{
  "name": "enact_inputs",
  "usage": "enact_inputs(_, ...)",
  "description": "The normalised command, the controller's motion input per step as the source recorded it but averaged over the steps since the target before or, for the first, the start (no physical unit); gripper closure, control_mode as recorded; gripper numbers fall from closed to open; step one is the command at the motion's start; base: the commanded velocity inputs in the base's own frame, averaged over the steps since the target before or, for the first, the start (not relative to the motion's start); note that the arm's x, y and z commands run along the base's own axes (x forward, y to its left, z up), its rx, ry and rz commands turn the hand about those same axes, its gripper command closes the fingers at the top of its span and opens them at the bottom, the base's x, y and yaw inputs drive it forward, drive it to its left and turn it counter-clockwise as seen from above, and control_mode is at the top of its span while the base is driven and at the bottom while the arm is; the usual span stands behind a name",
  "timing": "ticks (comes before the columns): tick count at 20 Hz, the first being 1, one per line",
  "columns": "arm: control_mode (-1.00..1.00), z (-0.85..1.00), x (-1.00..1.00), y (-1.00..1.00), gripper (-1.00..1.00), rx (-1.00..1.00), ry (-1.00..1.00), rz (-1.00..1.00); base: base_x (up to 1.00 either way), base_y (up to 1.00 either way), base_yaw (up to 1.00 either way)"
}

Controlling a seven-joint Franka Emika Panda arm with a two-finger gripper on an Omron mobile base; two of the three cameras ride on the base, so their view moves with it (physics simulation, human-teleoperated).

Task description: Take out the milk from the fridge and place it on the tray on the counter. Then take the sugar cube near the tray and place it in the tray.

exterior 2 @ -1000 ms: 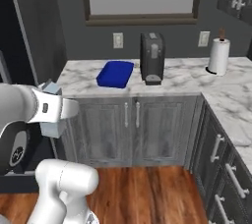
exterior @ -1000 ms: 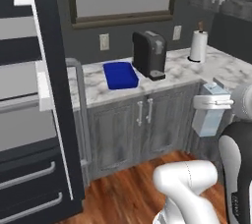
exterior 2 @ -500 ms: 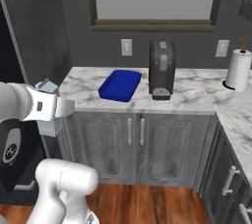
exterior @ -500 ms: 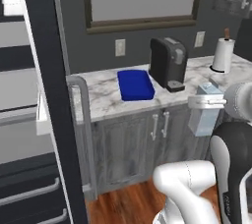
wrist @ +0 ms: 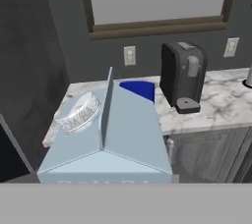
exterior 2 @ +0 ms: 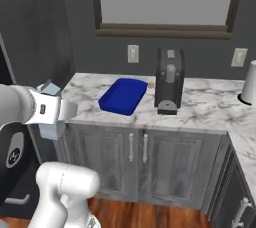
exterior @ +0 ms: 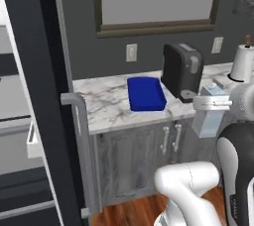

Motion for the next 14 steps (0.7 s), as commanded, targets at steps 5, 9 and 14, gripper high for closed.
enact_inputs(5,1.00,0.00,0.00,0.00,1.00,0.00,0.00,0.00,0.55,-0.57,0.09)
enact_inputs(9,1.00,0.00,0.00,0.00,1.00,0.00,0.00,0.00,0.71,-0.02,0.01)
enact_inputs(14,1.00,0.00,0.00,0.00,1.00,0.00,0.00,0.00,0.64,0.02,0.00)
